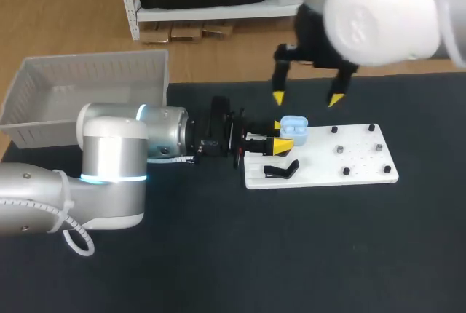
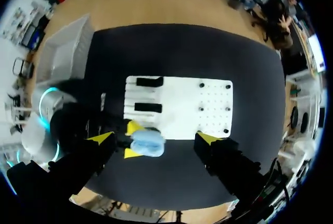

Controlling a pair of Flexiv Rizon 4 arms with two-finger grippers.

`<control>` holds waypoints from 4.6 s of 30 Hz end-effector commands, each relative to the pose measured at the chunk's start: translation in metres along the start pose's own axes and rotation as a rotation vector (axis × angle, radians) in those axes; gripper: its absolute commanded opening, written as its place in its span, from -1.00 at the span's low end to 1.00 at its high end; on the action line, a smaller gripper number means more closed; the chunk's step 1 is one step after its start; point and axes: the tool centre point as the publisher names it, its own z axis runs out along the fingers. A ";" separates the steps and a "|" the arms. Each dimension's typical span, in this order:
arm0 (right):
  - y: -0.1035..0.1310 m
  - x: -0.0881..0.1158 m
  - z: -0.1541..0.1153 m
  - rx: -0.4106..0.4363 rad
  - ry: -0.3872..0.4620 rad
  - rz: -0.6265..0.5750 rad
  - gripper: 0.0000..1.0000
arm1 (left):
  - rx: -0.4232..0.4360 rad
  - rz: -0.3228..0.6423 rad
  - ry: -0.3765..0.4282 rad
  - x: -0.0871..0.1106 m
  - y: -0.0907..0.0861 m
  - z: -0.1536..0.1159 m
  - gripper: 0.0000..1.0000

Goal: Pick up each earbud case from the left stands, insert the matching earbuds, close the lid, and place the case in the box.

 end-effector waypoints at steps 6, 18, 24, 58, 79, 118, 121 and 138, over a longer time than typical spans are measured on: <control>-0.029 -0.030 0.016 -0.016 0.038 0.108 1.00 | -0.005 0.002 -0.001 0.000 -0.001 0.000 -1.00; -0.032 -0.018 0.047 -0.004 0.113 0.122 1.00 | -0.005 0.002 -0.001 0.000 -0.001 0.000 -1.00; -0.035 -0.006 0.048 0.004 0.128 0.123 1.00 | -0.005 0.002 -0.001 0.000 -0.001 0.000 -1.00; -0.058 0.061 -0.038 -0.105 -0.327 -0.023 1.00 | -0.038 0.014 0.016 -0.008 0.002 -0.013 -1.00; -0.080 0.070 -0.034 -0.173 -0.388 0.028 1.00 | -0.471 0.037 0.332 -0.099 0.010 -0.173 -1.00; -0.080 0.070 -0.034 -0.173 -0.388 0.028 1.00 | -0.938 -0.335 0.595 0.001 0.162 -0.319 -1.00; -0.080 0.070 -0.034 -0.173 -0.388 0.028 1.00 | -0.945 -0.339 0.611 0.002 0.159 -0.320 0.33; -0.080 0.070 -0.034 -0.173 -0.388 0.028 1.00 | -1.014 -0.313 0.610 -0.012 0.129 -0.326 1.00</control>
